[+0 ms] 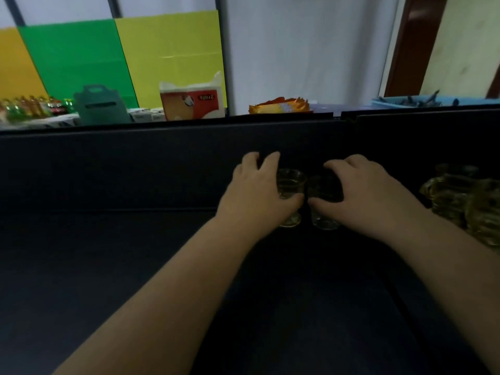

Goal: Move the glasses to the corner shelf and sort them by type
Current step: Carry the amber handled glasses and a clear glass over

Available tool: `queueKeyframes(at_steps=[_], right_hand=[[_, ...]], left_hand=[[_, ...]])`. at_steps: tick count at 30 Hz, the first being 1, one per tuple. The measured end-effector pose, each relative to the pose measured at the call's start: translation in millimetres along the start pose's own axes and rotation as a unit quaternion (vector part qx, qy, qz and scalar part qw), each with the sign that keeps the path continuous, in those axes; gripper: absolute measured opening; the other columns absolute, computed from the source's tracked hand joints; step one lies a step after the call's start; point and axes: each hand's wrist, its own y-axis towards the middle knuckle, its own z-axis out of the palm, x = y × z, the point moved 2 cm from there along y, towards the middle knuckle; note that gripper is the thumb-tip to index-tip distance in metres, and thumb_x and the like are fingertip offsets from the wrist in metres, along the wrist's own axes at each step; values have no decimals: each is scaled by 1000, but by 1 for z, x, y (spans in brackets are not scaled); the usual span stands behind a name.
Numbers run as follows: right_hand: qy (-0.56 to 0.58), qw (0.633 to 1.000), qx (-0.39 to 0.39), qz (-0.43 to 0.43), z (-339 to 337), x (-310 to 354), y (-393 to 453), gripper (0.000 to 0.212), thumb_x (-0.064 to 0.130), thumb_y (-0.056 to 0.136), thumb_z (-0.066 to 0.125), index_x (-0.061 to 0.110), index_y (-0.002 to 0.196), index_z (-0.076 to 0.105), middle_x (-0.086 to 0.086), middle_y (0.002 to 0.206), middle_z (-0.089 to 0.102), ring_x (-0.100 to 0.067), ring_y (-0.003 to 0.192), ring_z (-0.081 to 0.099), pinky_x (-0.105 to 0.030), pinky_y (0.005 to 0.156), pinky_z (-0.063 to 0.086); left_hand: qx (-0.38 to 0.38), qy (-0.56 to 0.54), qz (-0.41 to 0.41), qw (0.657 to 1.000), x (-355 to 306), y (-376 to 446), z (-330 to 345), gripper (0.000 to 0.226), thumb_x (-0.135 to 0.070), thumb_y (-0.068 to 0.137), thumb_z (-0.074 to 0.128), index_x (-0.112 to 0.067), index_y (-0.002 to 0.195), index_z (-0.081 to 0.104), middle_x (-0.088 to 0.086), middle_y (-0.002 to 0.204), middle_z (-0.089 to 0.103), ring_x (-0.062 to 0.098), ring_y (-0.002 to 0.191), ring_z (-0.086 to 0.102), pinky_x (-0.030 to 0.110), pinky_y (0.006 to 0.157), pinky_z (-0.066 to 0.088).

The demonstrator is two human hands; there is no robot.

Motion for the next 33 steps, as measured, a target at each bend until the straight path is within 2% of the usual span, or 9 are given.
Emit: queueKeyframes(at_steps=[5,10,13,15,16,18,23,29,33], right_hand=[[6,999,34,24,20,-9,3,82,69,79,61,34,148,35,-5,137,42,-23,113,52,-40,91,50],[29,999,20,32,31,-18,6,86,68,81,61,31,153,30,-7,144,40,-24,119,52,-40,94,50],[92,994,7,51,34,-22,10,89,66,81,64,29,154,29,-5,148,39,-21,123,50,-32,94,46],[127,990,-2,56,35,-25,10,89,65,78,67,30,152,31,-2,147,40,-19,122,52,-30,93,46],[138,989,-6,56,35,-26,9,90,65,77,68,31,151,32,-1,146,41,-18,120,53,-30,93,47],[156,986,-16,57,33,-26,6,91,64,73,71,32,149,35,1,141,44,-16,117,54,-33,94,50],[177,982,-41,52,30,-25,-3,91,62,68,76,31,146,41,5,125,50,-11,107,55,-28,89,49],[205,974,-73,63,7,-19,-21,91,58,69,80,29,146,43,7,125,50,-7,106,55,-22,87,47],[222,967,-98,73,-13,-17,-49,81,59,69,79,31,139,49,13,118,51,2,96,56,-11,74,43]], left_hand=[[34,40,45,998,-3,-4,31,87,-55,83,61,-32,152,13,9,160,-1,36,140,19,47,107,32],[10,-23,53,998,2,-1,37,73,-41,86,66,-34,148,28,12,160,11,32,138,32,43,105,38],[-1,-85,32,996,3,0,37,55,-41,86,68,-27,135,48,6,158,17,17,130,42,23,99,39],[7,-114,17,993,3,1,36,41,-42,86,69,-26,122,56,0,155,22,1,113,43,5,83,30],[8,-127,13,992,2,0,36,35,-41,86,69,-27,116,57,-2,152,25,-5,103,42,2,76,27],[2,-152,7,988,3,0,37,25,-40,86,69,-30,104,55,-6,143,34,-9,87,44,3,68,30],[-11,-165,-2,986,3,-3,34,19,-36,88,69,-30,89,50,-13,110,42,-4,83,50,8,61,36],[-4,-189,-5,982,-1,-9,28,16,-35,90,66,-28,88,52,-13,110,43,-3,82,51,9,58,37],[-1,-199,27,980,-9,-20,19,16,-36,89,67,-27,87,53,-14,112,42,-3,84,51,9,60,38]])
